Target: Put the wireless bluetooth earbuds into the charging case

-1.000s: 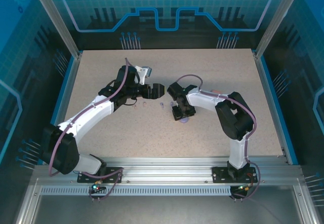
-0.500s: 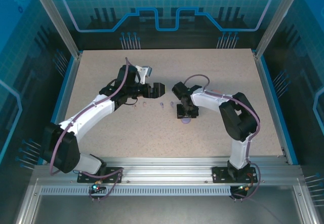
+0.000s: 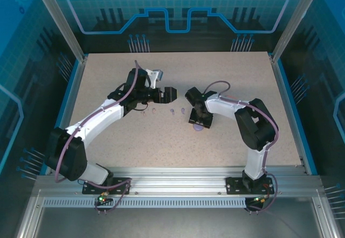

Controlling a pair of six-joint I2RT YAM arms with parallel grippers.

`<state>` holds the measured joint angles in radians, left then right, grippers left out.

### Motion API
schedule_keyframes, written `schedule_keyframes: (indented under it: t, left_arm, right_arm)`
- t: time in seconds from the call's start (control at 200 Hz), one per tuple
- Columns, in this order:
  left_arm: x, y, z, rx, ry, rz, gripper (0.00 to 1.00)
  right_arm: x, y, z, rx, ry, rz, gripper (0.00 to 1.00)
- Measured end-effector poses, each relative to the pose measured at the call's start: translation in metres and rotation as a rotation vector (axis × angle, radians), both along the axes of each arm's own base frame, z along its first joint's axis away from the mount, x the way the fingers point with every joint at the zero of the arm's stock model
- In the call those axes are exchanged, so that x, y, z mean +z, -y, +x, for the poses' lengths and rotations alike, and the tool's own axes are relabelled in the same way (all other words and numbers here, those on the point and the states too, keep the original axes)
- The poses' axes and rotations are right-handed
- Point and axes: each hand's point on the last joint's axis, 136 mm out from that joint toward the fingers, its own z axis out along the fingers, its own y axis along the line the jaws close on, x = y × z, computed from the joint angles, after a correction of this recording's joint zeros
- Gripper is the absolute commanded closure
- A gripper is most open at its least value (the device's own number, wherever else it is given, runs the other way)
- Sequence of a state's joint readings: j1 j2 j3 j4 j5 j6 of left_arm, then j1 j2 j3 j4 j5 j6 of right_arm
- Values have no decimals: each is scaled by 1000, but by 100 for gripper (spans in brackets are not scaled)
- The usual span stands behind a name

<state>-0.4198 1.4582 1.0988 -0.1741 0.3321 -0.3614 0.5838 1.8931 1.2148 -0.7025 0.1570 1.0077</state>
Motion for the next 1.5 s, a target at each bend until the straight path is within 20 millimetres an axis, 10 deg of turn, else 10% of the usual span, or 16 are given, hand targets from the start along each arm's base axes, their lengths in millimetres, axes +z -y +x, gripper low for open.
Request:
schedule_keyframes:
  t: [1.261, 1.501]
  left_arm:
    - [10, 4, 1, -15, 14, -17, 1]
    - [10, 4, 1, -15, 14, -17, 1]
  right_arm:
    - [-1, -13, 0, 277, 1, -50, 42]
    - [0, -13, 0, 274, 13, -45, 57]
